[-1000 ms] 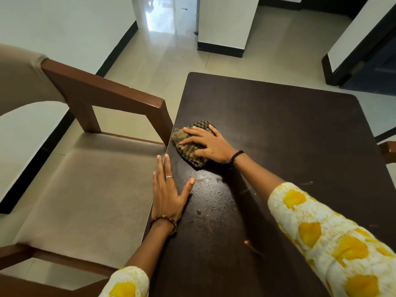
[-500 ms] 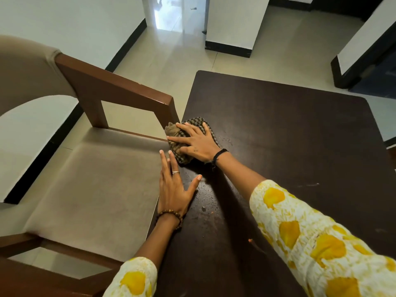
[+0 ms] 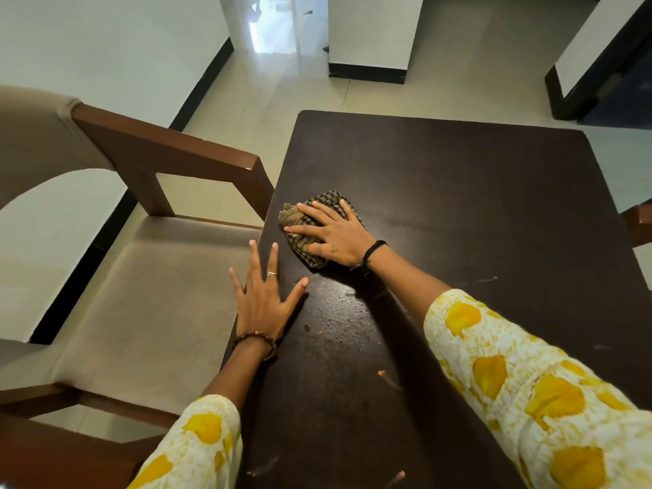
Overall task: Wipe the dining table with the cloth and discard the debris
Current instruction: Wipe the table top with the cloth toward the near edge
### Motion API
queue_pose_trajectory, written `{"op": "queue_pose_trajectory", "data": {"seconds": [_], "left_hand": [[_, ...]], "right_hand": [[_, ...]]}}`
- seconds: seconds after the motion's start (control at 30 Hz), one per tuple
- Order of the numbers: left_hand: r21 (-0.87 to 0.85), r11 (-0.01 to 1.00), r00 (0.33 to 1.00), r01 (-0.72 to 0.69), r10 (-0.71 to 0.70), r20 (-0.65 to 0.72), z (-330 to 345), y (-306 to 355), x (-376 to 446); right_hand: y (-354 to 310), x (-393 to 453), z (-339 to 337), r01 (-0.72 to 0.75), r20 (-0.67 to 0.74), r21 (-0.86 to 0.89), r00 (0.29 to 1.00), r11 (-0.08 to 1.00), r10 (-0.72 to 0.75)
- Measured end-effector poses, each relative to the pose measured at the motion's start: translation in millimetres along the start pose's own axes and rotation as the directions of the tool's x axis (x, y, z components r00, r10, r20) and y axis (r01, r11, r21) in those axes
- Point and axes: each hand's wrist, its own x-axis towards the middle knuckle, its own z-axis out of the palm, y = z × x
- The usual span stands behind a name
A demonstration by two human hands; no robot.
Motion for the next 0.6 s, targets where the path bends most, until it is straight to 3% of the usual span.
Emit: {"op": "queue_pose_trajectory", "data": {"seconds": [0.13,0.4,0.6], "left_hand": [[0.076,0.997,1.0,0.001,-0.002,0.009,1.9,16.8,-7.2],[0.106,0.97,0.972,-0.219,0.207,0.112,46.4,135.0,-62.0],[0.211,0.957,0.975,-0.2,0.173,0.139,64.7,164.8,-68.1]], "right_hand": [[25.9,-28.6,-1.4,-0.114,-0.022,0.026,0.993,0.993,0.114],[95.9,-119.1,-4.5,-0.213,-0.059,0.053,0.975,0.976,0.216],[155.3,-213.1,-13.5,-0.369,-0.059,0.141,0.923,0.919,0.38]]}}
